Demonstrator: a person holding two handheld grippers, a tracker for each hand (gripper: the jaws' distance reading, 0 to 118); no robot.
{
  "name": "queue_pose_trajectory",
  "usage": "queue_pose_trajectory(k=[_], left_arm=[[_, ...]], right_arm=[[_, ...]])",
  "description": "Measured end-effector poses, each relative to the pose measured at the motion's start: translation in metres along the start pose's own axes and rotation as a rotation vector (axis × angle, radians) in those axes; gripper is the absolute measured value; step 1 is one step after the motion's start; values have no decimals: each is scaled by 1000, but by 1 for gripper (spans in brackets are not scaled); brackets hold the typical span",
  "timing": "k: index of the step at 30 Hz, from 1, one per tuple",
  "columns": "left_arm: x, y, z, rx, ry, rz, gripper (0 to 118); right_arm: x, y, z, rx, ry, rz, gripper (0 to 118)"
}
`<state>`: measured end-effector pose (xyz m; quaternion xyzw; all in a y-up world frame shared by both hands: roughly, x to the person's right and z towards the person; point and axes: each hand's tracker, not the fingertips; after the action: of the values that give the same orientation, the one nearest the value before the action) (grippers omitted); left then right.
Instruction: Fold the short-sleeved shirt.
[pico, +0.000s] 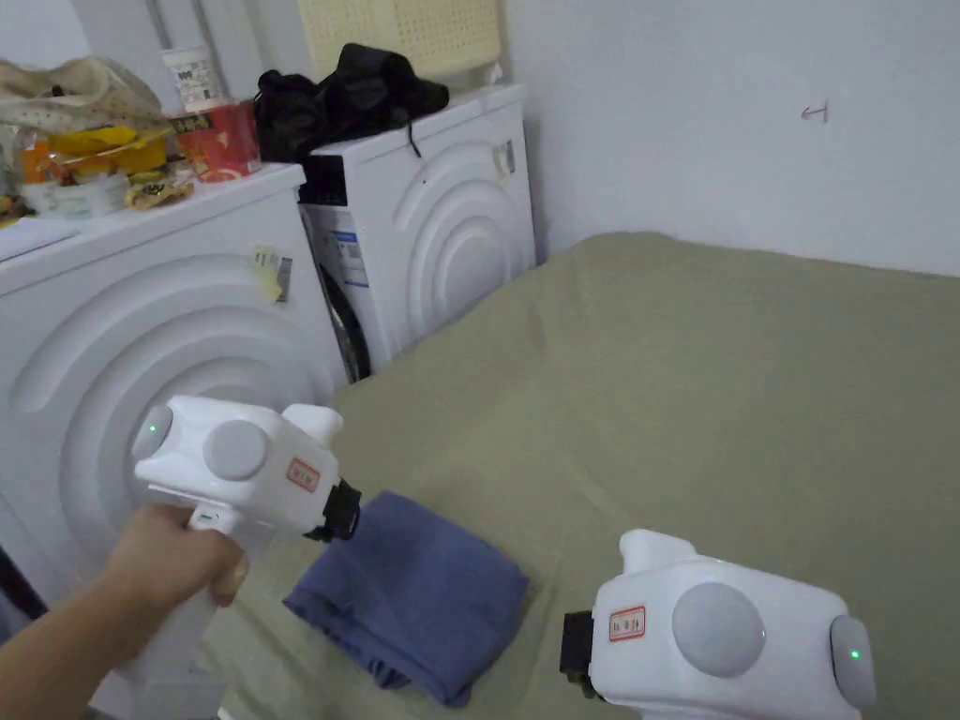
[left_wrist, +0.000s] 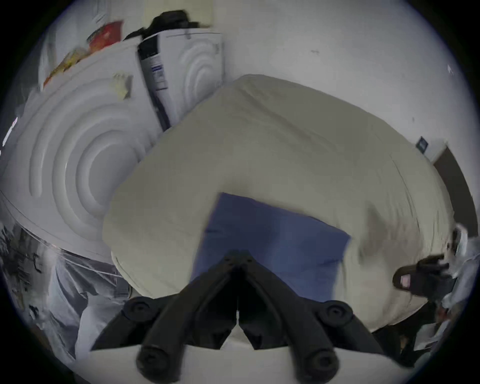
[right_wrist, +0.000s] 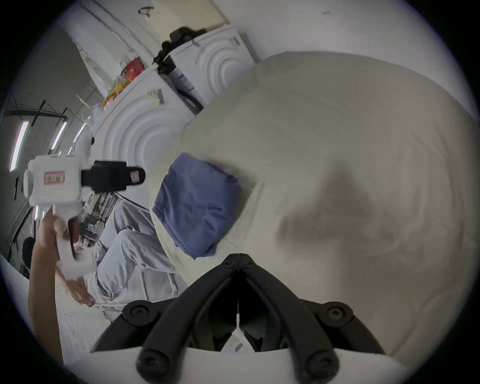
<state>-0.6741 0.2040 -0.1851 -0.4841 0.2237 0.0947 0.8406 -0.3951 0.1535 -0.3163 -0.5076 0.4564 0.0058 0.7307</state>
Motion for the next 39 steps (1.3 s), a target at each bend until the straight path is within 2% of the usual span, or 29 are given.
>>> queue_pose_trajectory(k=[3, 5, 9, 15, 18, 20, 23, 26, 28, 31, 35, 37, 39], left_arm=[[62, -7, -4, 34, -16, -48, 0], [118, -21, 1, 33, -65, -30, 0], [241, -57, 15, 100, -167, -69, 0], [387, -91, 38, 118, -312, -163, 0], [439, -108, 55, 112, -323, -170, 0], [461, -123, 68, 173, -344, -210, 0], [476, -141, 81, 190, -322, -230, 0], [476, -143, 86, 194, -276, -231, 0], [471, -143, 97, 262, -271, -209, 0], [458, -137, 126, 458, -254, -156, 1], [436, -134, 163, 782, -157, -86, 2], [426, -131, 172, 835, -134, -70, 2], [418, -129, 176, 842, -138, -51, 5]], right_arm=[[39, -15, 47, 62, -64, -32, 0], [75, -30, 78, 83, -119, -49, 0], [146, -80, 153, 137, -297, -90, 0], [245, -164, 260, 208, -519, -244, 0], [277, -199, 299, 215, -629, -257, 0], [289, -216, 318, 243, -682, -302, 0], [298, -234, 340, 278, -694, -346, 0], [296, -238, 352, 298, -715, -333, 0], [292, -235, 360, 338, -736, -313, 0], [279, -228, 377, 494, -793, -236, 0], [254, -230, 400, 819, -858, -49, 0], [245, -231, 406, 901, -907, 28, 0], [238, -229, 410, 916, -949, 41, 0]])
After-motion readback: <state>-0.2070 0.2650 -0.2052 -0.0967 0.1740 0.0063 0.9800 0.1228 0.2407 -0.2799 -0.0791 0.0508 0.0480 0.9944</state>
